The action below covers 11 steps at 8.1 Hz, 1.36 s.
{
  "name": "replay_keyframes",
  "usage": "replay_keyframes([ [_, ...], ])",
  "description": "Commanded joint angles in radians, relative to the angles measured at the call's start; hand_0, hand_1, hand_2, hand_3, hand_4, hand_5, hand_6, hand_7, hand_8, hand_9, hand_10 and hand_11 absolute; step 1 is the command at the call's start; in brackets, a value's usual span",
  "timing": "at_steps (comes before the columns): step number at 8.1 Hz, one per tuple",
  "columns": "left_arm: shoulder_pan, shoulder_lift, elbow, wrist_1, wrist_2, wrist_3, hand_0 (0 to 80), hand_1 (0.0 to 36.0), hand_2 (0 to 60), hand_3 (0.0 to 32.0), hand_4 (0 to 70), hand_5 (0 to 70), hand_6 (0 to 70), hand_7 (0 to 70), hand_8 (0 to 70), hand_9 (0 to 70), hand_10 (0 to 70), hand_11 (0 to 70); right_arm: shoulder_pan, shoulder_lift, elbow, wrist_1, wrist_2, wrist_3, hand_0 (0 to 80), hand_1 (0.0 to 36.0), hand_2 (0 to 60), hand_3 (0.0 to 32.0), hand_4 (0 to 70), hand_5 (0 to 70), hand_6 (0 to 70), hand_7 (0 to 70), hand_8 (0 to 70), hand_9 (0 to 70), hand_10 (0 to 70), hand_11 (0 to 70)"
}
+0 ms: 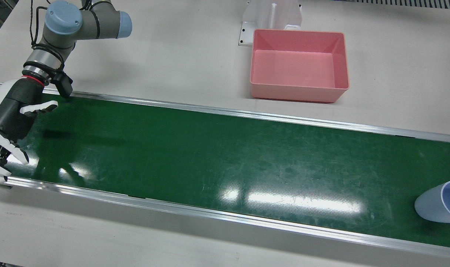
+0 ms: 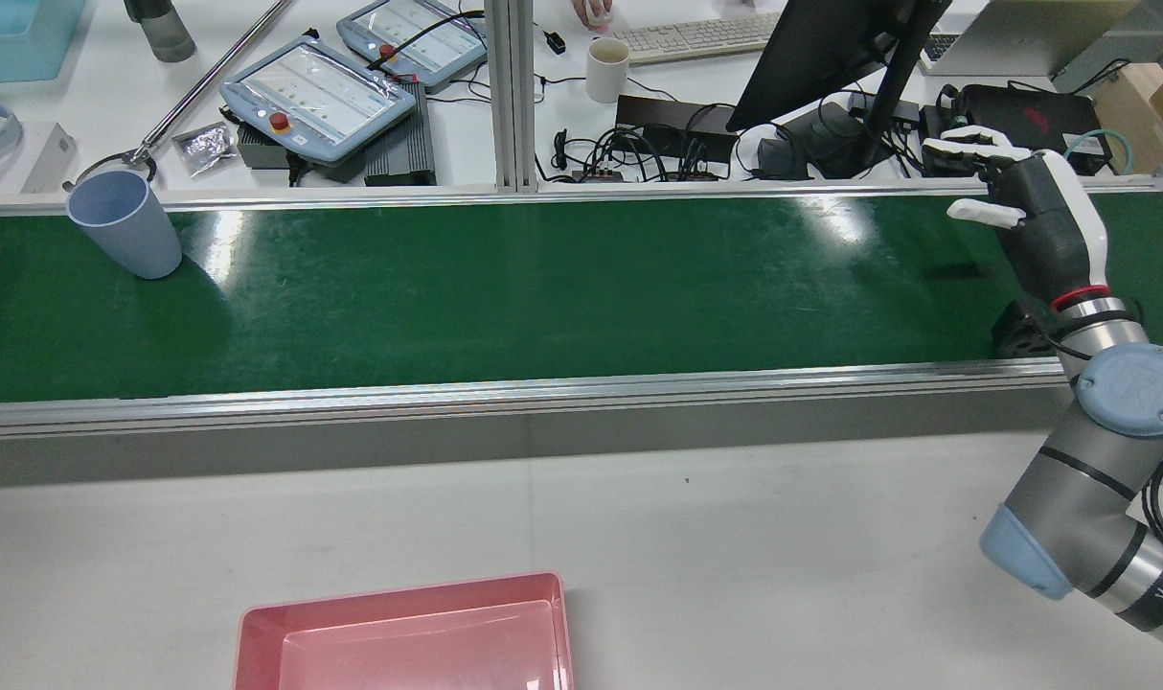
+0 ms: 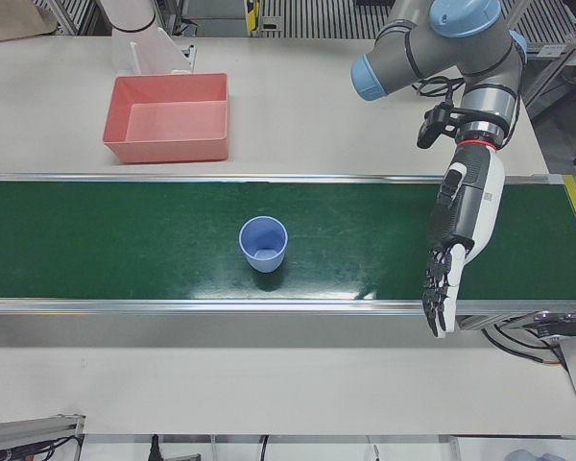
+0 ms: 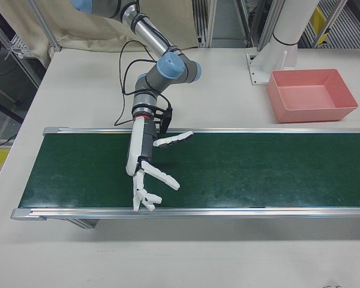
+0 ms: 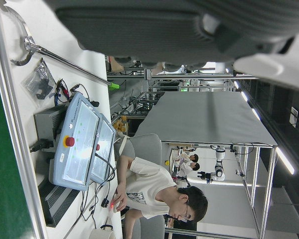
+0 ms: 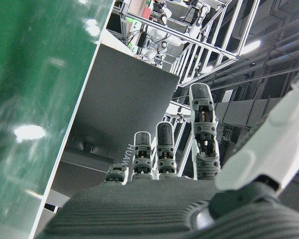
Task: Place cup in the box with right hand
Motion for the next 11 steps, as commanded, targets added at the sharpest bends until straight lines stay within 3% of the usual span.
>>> replay_keyframes([
  [1,0.000,0.000,0.000,0.000,-0.001,-0.001,0.0,0.0,0.0,0.0,0.0,0.0,0.0,0.0,0.0,0.0,0.0,0.0,0.001,0.004,-0.032,0.004,-0.001,-0.008,40.4,0.0,0.0,1.4,40.0,1.3,7.9,43.0,11.1,21.4,3.0,4.1],
  [7,0.000,0.000,0.000,0.000,-0.001,-0.001,0.0,0.0,0.0,0.0,0.0,0.0,0.0,0.0,0.0,0.0,0.0,0.0,0.001,0.020,-0.040,0.007,0.002,0.004,39.1,0.0,0.0,0.4,38.4,1.3,8.1,43.3,11.6,21.3,3.5,4.9],
  [11,0.000,0.000,0.000,0.000,-0.001,-0.001,0.0,0.0,0.0,0.0,0.0,0.0,0.0,0.0,0.0,0.0,0.0,0.0,-0.001,0.020,-0.029,-0.019,-0.004,0.000,40.1,0.0,0.0,0.8,42.2,1.1,7.9,43.7,11.2,21.1,1.8,2.3],
])
